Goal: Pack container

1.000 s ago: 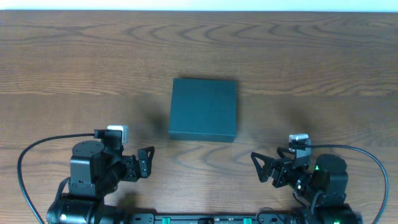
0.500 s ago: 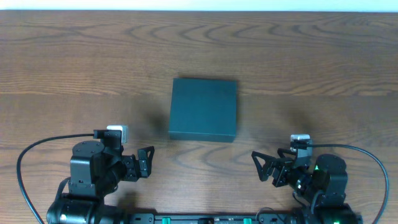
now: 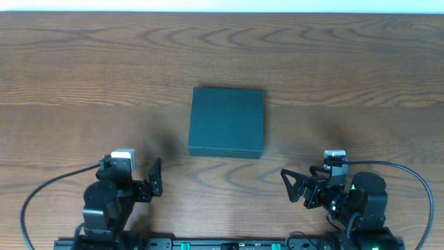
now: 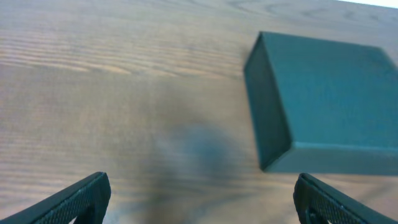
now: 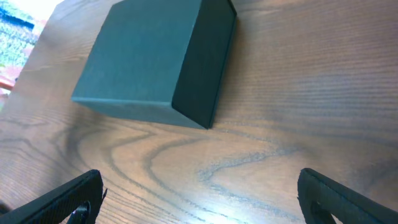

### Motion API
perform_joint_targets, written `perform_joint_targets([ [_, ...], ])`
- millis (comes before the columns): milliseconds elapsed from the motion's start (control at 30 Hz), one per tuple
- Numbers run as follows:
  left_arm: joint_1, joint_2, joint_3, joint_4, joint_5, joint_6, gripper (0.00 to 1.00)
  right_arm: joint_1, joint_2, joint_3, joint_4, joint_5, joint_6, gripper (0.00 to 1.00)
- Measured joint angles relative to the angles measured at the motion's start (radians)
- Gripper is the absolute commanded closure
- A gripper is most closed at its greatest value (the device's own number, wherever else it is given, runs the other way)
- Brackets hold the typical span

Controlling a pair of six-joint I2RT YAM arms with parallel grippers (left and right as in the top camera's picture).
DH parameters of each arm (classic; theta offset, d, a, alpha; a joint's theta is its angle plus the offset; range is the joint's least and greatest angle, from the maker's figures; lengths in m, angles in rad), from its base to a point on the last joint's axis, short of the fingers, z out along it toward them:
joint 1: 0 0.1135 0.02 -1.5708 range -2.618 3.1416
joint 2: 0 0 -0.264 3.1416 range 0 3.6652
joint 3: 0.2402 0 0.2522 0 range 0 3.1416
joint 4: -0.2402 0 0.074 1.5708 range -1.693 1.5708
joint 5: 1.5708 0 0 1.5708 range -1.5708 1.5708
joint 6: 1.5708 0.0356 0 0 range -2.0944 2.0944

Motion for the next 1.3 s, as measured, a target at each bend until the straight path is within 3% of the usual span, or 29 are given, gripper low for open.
perform_joint_targets([
  [233, 0.0, -0.118, -0.157, 0.148, -0.029, 0.014, 0.05, 0.0, 0.001, -0.002, -0.001, 0.004, 0.0, 0.01],
  [1167, 0.0, -0.154, -0.158, 0.151, -0.035, 0.018, 0.05, 0.0, 0.0, -0.002, -0.007, 0.008, 0.0, 0.01],
  [1300, 0.0, -0.154, -0.158, 0.151, -0.035, 0.018, 0.05, 0.0, 0.0, -0.002, -0.007, 0.074, -0.053, 0.01],
])
